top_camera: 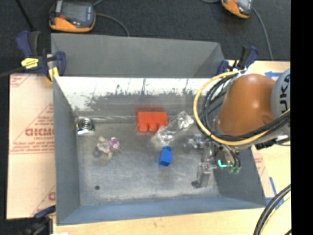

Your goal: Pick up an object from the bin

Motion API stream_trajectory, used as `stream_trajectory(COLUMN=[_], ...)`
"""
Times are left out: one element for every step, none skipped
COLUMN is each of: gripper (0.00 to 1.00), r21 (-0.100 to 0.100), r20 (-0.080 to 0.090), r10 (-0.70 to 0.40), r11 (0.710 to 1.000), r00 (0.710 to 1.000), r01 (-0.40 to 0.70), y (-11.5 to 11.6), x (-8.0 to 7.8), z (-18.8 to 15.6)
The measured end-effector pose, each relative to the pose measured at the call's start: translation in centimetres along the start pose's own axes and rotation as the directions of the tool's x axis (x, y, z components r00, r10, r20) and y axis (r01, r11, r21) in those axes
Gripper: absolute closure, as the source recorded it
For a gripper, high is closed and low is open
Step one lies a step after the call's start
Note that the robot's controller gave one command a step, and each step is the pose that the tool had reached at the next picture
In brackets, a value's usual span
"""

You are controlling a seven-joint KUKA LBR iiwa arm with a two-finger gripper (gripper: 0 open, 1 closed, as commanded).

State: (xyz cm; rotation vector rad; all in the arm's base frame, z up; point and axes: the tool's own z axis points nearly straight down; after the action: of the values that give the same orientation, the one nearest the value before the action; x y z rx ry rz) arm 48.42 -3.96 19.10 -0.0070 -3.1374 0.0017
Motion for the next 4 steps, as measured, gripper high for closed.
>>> stream_trajectory(gripper=[0.00,0.00,1.00,1.00], r21=[-0.003,-0.006,-0.002,0.002], r20=[0.003,0.013,0.010,0.016], r10=[0.017,-0.090,-0.086,-0.101], r11=[1.000,0.996,0.996,0.995], r00=[1.000,0.996,0.996,0.995], r01=[-0.017,0.090,0.086,0.101], y=[4.2,3.2,2.9,2.4], x=[-4.1,-10.8,-10.6,-9.6], z=[9.2,11.7,11.9,1.7])
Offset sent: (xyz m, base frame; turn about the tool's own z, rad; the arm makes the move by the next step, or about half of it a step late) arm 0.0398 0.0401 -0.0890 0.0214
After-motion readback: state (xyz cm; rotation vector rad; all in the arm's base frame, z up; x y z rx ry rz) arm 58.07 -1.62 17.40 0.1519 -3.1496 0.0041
